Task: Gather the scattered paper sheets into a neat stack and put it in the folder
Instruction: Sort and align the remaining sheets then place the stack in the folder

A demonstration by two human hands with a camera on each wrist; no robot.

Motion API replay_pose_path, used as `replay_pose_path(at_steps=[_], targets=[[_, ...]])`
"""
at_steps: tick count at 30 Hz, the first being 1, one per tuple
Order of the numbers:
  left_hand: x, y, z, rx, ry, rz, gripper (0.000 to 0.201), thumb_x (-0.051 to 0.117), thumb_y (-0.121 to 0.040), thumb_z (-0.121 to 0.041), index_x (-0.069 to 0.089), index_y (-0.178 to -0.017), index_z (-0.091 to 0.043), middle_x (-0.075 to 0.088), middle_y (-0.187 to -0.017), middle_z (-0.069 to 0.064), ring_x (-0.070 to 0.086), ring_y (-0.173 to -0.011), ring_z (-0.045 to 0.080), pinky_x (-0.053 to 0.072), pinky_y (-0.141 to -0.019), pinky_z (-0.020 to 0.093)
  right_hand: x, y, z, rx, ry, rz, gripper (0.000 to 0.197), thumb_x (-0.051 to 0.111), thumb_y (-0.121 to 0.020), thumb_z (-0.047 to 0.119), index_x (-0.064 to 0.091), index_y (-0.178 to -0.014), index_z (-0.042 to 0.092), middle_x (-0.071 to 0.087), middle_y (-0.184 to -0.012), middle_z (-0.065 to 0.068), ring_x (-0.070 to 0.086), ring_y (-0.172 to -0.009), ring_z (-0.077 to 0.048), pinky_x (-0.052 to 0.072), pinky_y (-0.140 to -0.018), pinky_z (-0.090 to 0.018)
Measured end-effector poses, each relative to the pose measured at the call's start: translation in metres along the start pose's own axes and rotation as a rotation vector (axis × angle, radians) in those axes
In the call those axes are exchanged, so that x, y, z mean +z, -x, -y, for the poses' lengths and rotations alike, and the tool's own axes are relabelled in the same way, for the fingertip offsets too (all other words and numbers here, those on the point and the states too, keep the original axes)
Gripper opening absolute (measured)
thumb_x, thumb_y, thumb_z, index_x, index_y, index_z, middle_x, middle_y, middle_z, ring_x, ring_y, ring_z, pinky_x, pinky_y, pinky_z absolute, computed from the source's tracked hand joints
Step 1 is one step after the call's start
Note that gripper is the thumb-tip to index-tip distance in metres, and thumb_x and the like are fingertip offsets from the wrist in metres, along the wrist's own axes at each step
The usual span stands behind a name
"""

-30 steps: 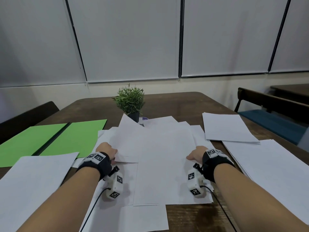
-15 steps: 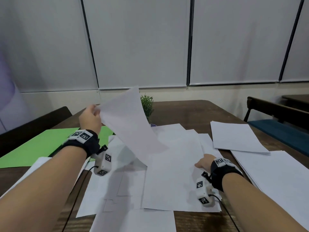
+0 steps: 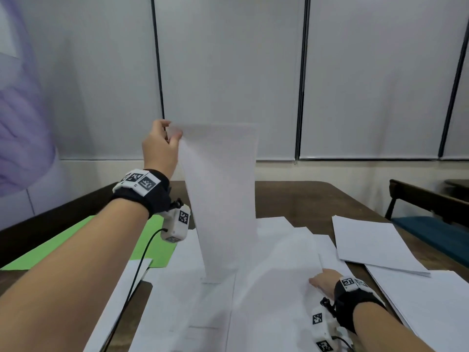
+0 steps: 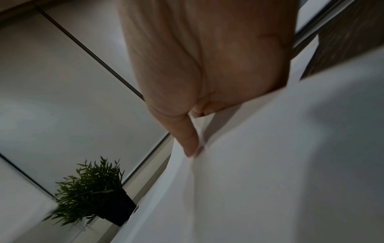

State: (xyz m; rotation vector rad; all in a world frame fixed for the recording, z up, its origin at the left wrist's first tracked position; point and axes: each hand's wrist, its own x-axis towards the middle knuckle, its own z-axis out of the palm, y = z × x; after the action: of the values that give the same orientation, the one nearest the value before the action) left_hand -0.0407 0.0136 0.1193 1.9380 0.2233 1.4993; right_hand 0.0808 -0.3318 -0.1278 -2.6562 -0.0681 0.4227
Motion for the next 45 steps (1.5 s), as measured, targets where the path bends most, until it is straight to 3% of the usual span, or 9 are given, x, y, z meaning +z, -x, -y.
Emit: replay_pose_path(at_steps=[5, 14, 17, 20, 23, 27, 34, 38, 45], targets=[[0.010, 0.009, -0.002, -0.102, 0.068, 0.129, 0.036, 0.065, -0.088, -0.021, 0.050, -0.120, -0.015, 0.050, -0.075, 0.005, 0.051, -0.068, 0.020, 0.046, -0.069, 0.033, 0.003, -0.013, -0.011, 0.140, -0.513, -0.067, 0.066, 0.029, -0.100, 0.052, 0.042, -0.142, 0.003, 0.042, -0.146, -0.017, 0.042, -0.133, -0.031, 0.029, -0.112, -0.033], [0.077, 0.112, 0.055, -0.312, -0.036, 0.457, 0.039, 0.069, -0.086, -0.019, 0.052, -0.120, -0.010, 0.057, -0.100, 0.003, 0.058, -0.097, 0.023, 0.048, -0.087, 0.033, 0.029, -0.090, -0.058, 0.142, -0.830, -0.033, 0.130, 0.028, -0.037, 0.107, 0.055, -0.133, 0.024, 0.058, -0.134, -0.007, 0.057, -0.118, -0.032, 0.039, -0.106, -0.046], [0.099, 0.142, 0.072, -0.359, -0.039, 0.479, 0.038, 0.069, -0.085, -0.020, 0.052, -0.118, -0.010, 0.058, -0.096, 0.005, 0.061, -0.098, 0.030, 0.053, -0.084, 0.041, 0.021, -0.049, -0.036, 0.124, -0.805, 0.151, 0.115, 0.061, -0.036, 0.096, 0.063, -0.122, 0.020, 0.066, -0.121, -0.010, 0.065, -0.108, -0.033, 0.048, -0.098, -0.046], [0.114, 0.165, 0.078, -0.465, -0.011, 0.542, 0.049, 0.067, -0.087, -0.026, 0.043, -0.126, -0.009, 0.060, -0.103, 0.010, 0.062, -0.092, 0.030, 0.054, -0.080, 0.041, 0.010, -0.013, -0.023, -0.052, -0.499, 0.162, 0.065, 0.082, -0.065, 0.055, 0.066, -0.115, 0.016, 0.068, -0.119, -0.006, 0.065, -0.104, -0.025, 0.049, -0.097, -0.038], [0.116, 0.184, 0.087, -0.681, -0.117, 0.804, 0.088, 0.066, -0.084, -0.044, 0.016, -0.145, -0.006, 0.051, -0.128, 0.017, 0.059, -0.108, 0.032, 0.054, -0.087, 0.042, 0.010, -0.011, -0.026, -0.101, -0.446, 0.145, 0.039, 0.078, -0.077, 0.014, 0.065, -0.114, 0.008, 0.068, -0.113, -0.006, 0.064, -0.100, -0.024, 0.050, -0.089, -0.031], [0.105, 0.203, 0.107, -0.716, -0.411, 0.979, 0.101, 0.068, -0.080, -0.052, 0.014, -0.145, 0.005, 0.044, -0.141, 0.018, 0.047, -0.128, 0.033, 0.042, -0.100, 0.037, 0.016, -0.015, -0.027, -0.127, -0.525, 0.102, 0.037, 0.076, -0.079, 0.009, 0.064, -0.114, 0.008, 0.069, -0.110, -0.006, 0.065, -0.099, -0.024, 0.050, -0.088, -0.032], [0.084, 0.218, 0.119, -0.750, -0.286, 0.920, 0.067, 0.065, -0.083, -0.052, 0.051, -0.118, 0.004, 0.059, -0.099, 0.010, 0.058, -0.088, 0.026, 0.043, -0.070, 0.025, 0.012, -0.007, -0.022, -0.316, -0.757, 0.108, 0.047, 0.075, -0.069, 0.012, 0.063, -0.114, 0.006, 0.070, -0.113, -0.011, 0.067, -0.103, -0.030, 0.048, -0.099, -0.050], [0.077, 0.213, 0.132, -0.930, 0.113, 0.783, 0.107, 0.075, -0.049, -0.075, 0.048, -0.119, 0.002, 0.067, -0.105, 0.012, 0.067, -0.093, 0.028, 0.056, -0.084, 0.039, 0.001, 0.009, -0.003, -0.430, -0.926, 0.134, 0.038, 0.062, -0.085, -0.006, 0.057, -0.121, 0.002, 0.070, -0.113, -0.014, 0.067, -0.103, -0.032, 0.050, -0.096, -0.049], [0.053, 0.155, 0.090, -0.650, 0.480, 0.471, 0.067, 0.082, -0.072, -0.030, 0.042, -0.122, -0.009, 0.063, -0.119, 0.009, 0.064, -0.104, 0.024, 0.052, -0.092, 0.048, -0.024, 0.037, 0.050, -0.631, -0.976, -0.014, 0.029, 0.051, -0.094, -0.004, 0.055, -0.116, 0.014, 0.064, -0.122, -0.011, 0.064, -0.107, -0.022, 0.050, -0.095, -0.037]])
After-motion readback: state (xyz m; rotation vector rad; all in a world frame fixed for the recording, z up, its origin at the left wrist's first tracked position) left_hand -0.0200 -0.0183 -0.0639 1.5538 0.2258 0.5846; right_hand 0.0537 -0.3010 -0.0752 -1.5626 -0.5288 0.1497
